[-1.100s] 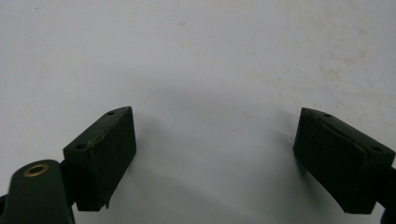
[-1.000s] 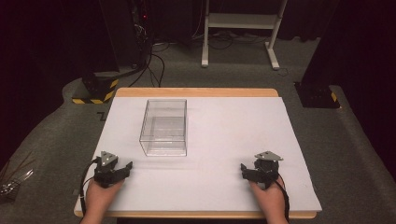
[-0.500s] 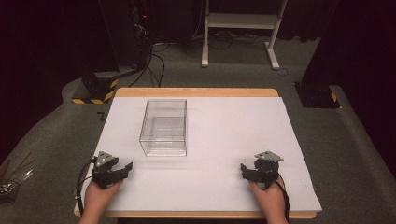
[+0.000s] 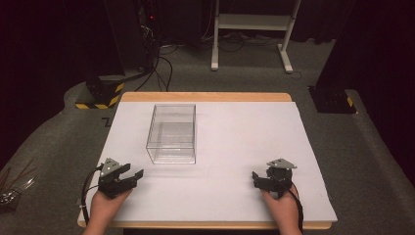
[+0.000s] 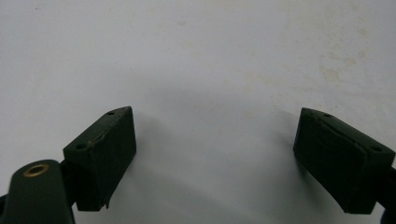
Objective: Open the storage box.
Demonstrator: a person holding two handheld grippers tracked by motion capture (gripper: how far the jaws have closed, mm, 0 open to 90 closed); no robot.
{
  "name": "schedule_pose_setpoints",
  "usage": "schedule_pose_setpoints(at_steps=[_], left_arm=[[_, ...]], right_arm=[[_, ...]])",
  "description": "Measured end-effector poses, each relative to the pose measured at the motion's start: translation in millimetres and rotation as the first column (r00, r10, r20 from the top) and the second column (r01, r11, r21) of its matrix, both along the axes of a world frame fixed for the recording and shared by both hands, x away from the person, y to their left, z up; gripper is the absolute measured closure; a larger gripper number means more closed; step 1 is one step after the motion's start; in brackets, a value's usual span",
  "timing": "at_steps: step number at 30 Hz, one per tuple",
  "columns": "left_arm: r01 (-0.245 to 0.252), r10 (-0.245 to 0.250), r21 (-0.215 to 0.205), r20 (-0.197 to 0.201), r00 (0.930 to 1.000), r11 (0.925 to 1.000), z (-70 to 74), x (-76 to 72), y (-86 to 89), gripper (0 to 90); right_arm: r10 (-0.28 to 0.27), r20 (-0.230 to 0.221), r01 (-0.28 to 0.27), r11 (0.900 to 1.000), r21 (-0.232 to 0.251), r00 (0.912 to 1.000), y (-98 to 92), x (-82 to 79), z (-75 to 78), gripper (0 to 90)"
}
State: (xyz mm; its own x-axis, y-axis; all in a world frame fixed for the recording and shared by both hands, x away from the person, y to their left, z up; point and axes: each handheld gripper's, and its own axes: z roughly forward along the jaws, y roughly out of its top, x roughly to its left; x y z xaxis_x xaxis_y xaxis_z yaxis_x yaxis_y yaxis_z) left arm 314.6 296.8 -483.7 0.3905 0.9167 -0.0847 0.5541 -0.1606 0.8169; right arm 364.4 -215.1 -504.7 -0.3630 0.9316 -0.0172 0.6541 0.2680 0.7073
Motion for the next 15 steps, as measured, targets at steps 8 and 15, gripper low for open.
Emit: schedule_pose_setpoints(at_steps=[8, 15], left_arm=[[0.066, -0.065, -0.014, 0.025, 0.9976, 0.9977, 6.5, -2.2, -17.0, 38.4], [0.117, -0.116, -0.045, 0.037, 0.9926, 0.9921, 10.7, 0.8, -30.7, 41.2]], right_arm=[[0.001, 0.0, -0.001, 1.0, 0.0, 1.0, -0.2, 0.2, 0.0, 12.9], [0.001, -0.001, -0.001, 1.0, 0.0, 1.0, 0.0, 0.0, 0.1, 13.0]])
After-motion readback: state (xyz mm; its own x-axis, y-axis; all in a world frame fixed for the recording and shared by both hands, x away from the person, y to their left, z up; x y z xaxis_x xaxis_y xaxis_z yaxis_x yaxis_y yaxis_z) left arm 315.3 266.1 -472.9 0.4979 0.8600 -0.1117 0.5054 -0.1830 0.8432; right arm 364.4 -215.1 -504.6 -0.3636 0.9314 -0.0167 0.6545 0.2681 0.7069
